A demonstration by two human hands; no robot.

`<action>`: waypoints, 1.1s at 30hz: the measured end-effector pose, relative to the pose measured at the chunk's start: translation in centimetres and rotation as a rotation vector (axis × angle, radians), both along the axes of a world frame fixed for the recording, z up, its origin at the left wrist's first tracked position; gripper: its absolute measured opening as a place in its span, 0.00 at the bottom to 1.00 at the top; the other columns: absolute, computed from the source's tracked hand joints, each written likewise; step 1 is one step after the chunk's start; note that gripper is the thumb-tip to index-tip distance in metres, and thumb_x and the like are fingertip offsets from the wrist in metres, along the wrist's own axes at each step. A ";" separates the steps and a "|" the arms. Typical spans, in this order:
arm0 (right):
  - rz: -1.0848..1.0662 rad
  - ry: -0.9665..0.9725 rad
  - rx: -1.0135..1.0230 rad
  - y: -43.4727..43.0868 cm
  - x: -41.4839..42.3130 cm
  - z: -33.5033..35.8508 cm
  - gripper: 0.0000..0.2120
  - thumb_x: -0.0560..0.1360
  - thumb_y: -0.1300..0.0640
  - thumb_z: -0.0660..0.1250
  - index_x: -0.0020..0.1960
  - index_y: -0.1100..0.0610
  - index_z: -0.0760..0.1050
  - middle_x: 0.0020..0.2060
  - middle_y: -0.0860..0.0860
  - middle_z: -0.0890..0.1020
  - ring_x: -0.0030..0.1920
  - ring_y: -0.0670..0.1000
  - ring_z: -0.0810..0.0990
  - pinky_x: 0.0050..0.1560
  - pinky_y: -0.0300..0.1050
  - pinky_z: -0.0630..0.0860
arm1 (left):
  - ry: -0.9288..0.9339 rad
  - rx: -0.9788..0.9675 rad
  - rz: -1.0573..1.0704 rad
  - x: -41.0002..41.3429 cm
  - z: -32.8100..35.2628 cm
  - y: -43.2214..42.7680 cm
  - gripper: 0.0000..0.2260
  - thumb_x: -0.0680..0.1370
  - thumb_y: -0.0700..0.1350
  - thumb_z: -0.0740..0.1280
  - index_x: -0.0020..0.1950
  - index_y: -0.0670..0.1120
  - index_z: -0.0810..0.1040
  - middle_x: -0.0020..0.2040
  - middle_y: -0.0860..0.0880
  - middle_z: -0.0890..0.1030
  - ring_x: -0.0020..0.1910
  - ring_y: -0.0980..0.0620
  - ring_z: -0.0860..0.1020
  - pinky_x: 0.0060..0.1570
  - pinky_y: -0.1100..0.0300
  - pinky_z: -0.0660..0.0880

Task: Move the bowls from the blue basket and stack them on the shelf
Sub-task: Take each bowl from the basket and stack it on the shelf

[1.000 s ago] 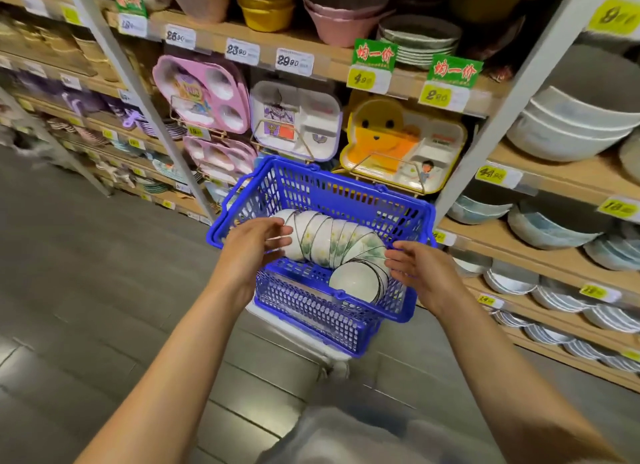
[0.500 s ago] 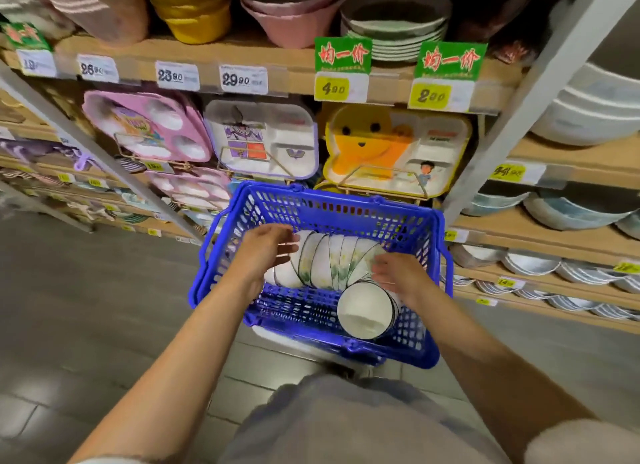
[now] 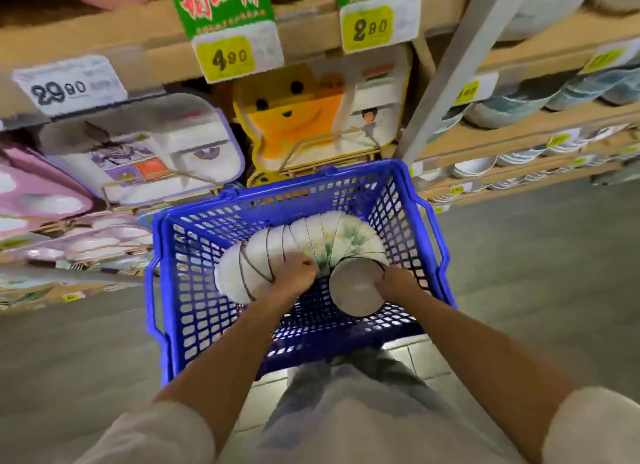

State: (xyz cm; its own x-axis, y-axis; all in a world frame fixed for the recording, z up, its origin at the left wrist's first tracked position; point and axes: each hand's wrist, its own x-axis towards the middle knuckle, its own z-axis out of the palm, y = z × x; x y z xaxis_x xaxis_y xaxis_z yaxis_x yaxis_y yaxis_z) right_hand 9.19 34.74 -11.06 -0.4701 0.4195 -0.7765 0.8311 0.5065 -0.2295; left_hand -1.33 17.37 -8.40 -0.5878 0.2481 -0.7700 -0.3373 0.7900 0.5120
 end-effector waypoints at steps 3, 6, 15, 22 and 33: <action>0.037 -0.086 0.122 -0.1 0.3 -1.5 0.19 0.79 0.57 0.60 0.67 0.66 0.69 0.64 0.63 0.76 0.64 0.61 0.75 0.60 0.49 0.72 | 0.002 -0.090 -0.146 0.3 -2.6 0.5 0.08 0.79 0.40 0.61 0.49 0.37 0.78 0.47 0.41 0.75 0.45 0.45 0.73 0.42 0.56 0.67; 0.104 -0.145 0.205 -0.2 0.2 -2.9 0.21 0.79 0.57 0.59 0.69 0.66 0.67 0.66 0.62 0.75 0.66 0.60 0.74 0.62 0.48 0.72 | -0.042 -0.160 -0.277 0.7 -5.4 1.4 0.13 0.80 0.44 0.63 0.57 0.36 0.77 0.54 0.38 0.78 0.52 0.43 0.75 0.48 0.53 0.70; 0.299 -0.270 0.326 -0.6 0.3 -5.9 0.19 0.80 0.62 0.57 0.69 0.67 0.65 0.66 0.62 0.74 0.65 0.60 0.74 0.56 0.49 0.75 | -0.260 -0.079 -0.071 3.5 -10.0 3.2 0.15 0.78 0.36 0.62 0.64 0.33 0.72 0.55 0.38 0.77 0.53 0.38 0.77 0.49 0.49 0.77; 0.390 -0.264 0.341 -0.6 0.4 -6.0 0.17 0.78 0.63 0.59 0.66 0.65 0.70 0.62 0.60 0.78 0.61 0.59 0.79 0.52 0.48 0.78 | -0.264 -0.084 -0.002 4.2 -11.2 3.4 0.17 0.78 0.30 0.57 0.67 0.33 0.69 0.61 0.34 0.74 0.57 0.33 0.76 0.51 0.39 0.79; 0.337 -0.190 0.278 -0.4 0.8 -3.5 0.17 0.79 0.61 0.57 0.66 0.66 0.70 0.63 0.60 0.77 0.62 0.59 0.77 0.57 0.48 0.75 | -0.235 -0.119 -0.013 4.0 -7.9 3.2 0.17 0.77 0.30 0.59 0.66 0.34 0.71 0.59 0.35 0.77 0.54 0.34 0.79 0.48 0.40 0.80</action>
